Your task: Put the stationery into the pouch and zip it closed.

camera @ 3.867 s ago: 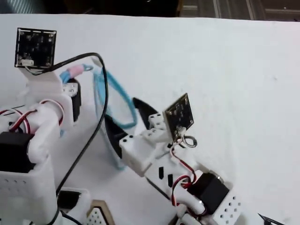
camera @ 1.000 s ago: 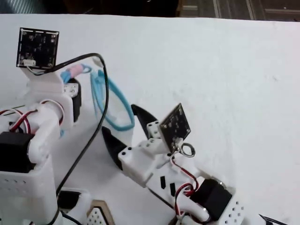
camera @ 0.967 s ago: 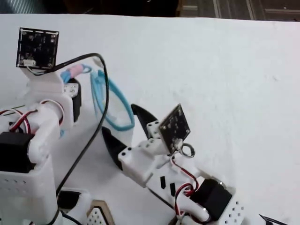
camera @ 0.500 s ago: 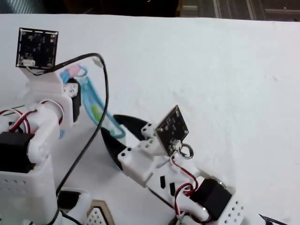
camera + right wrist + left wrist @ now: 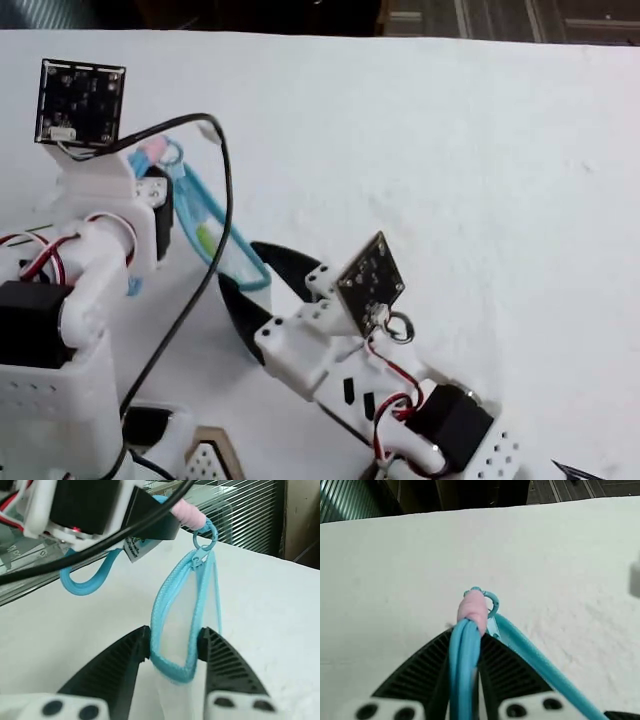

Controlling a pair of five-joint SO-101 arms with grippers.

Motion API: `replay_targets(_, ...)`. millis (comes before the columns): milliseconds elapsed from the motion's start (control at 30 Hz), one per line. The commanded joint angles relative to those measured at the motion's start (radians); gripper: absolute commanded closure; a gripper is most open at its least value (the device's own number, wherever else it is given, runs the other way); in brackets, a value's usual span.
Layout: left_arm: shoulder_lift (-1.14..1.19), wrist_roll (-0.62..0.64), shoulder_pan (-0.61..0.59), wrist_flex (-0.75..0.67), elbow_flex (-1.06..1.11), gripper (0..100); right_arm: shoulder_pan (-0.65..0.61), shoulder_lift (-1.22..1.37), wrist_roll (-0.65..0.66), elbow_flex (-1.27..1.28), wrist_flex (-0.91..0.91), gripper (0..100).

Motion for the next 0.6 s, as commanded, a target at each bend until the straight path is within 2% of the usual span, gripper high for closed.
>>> replay_targets(0,-0.014,-0.009,0.012,0.002,-0.013,98,0.038,0.004,0.009,-0.005,-0.039,94.3)
replay_targets(233,-0.014,-0.009,0.012,0.002,-0.015,98,0.048,0.004,0.009,0.018,-0.047,98.2)
replay_targets(567,-0.014,-0.009,0.02,0.014,-0.056,98,0.105,0.004,0.009,0.038,-0.048,98.0)
